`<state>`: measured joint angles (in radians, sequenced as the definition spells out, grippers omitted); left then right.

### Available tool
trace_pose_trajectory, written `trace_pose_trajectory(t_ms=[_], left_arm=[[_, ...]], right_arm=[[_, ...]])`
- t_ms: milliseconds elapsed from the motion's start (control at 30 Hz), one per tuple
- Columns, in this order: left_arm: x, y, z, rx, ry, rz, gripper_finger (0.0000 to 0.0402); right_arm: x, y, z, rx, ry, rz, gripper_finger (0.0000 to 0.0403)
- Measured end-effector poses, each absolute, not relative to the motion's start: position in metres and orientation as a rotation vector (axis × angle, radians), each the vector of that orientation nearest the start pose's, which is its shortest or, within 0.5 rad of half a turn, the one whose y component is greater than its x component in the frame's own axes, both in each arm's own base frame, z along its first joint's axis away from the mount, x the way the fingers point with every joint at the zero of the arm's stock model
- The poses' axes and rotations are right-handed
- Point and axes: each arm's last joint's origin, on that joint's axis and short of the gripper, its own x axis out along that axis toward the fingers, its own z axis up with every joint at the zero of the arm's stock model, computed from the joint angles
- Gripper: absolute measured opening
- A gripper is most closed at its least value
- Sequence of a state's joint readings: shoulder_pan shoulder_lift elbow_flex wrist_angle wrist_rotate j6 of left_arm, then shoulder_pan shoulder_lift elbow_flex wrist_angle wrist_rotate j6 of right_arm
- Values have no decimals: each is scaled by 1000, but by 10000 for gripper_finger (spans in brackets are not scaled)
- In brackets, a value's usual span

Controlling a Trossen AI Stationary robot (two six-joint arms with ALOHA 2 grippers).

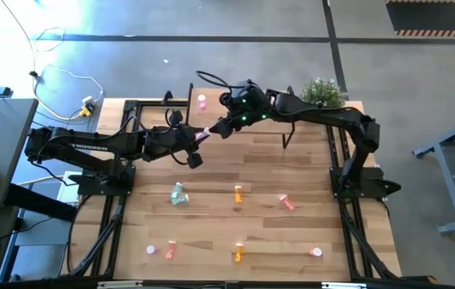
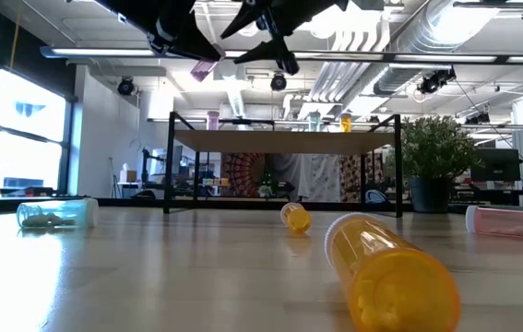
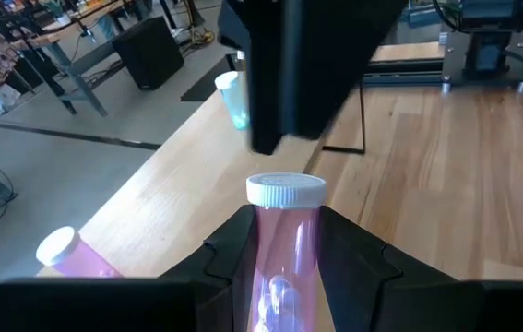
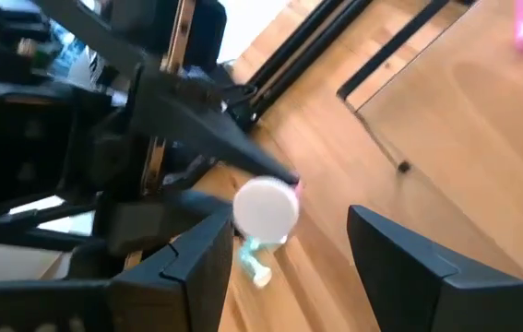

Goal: Pick and place medicine bottles onto shelf by color
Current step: Put the top violet pill bottle aligned with the other violet pill bottle on the shelf

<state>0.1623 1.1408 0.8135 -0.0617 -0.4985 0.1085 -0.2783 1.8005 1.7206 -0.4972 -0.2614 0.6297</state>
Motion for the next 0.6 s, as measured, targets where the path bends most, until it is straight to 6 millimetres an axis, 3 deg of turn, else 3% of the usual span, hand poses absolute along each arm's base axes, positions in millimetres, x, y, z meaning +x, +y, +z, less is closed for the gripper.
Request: trace_pose_trajectory(t_ms=[367,600], left_arm=[[242,54,286,170,428,631,93],[242,54,286,172,428,641,93]], right_arm=[[405,-95,353,711,448,-225,204],[404,-109,372,724,371,-174,204]])
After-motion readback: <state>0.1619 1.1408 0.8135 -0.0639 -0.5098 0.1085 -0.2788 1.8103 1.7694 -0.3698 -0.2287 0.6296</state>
